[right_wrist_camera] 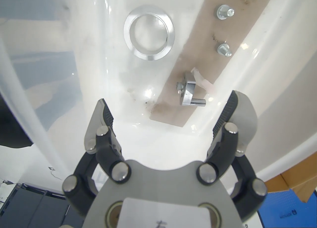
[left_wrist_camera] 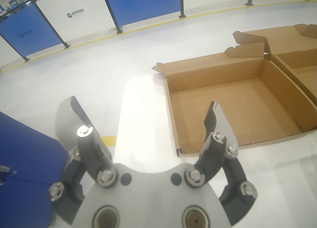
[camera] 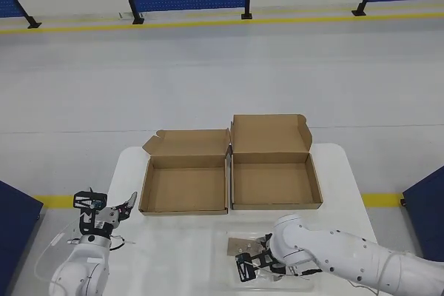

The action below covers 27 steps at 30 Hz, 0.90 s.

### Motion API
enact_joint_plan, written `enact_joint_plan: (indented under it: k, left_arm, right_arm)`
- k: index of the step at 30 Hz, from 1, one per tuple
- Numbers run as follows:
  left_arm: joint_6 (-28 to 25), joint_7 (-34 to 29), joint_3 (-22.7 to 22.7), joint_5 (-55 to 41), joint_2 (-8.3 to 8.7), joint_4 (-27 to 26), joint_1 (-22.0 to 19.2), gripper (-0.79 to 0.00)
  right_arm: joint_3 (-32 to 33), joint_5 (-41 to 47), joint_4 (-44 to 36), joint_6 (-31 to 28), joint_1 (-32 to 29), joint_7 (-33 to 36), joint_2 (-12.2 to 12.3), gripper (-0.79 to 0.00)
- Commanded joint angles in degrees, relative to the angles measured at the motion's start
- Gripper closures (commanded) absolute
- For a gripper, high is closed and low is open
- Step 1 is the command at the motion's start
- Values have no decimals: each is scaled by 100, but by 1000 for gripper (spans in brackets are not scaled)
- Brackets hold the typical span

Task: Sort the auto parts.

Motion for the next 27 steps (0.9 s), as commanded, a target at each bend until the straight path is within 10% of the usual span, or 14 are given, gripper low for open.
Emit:
enact_joint_plan:
  k: [1,27]
  left_arm:
    - [0,0,0,0,0,0,0,-785]
    - [0,0,0,0,0,0,0,-785]
  right_arm:
    - [0,-160,28,-36,-11,-35,-12,-785]
    - [69,-518,314,-466,-136,-507,-90,-785]
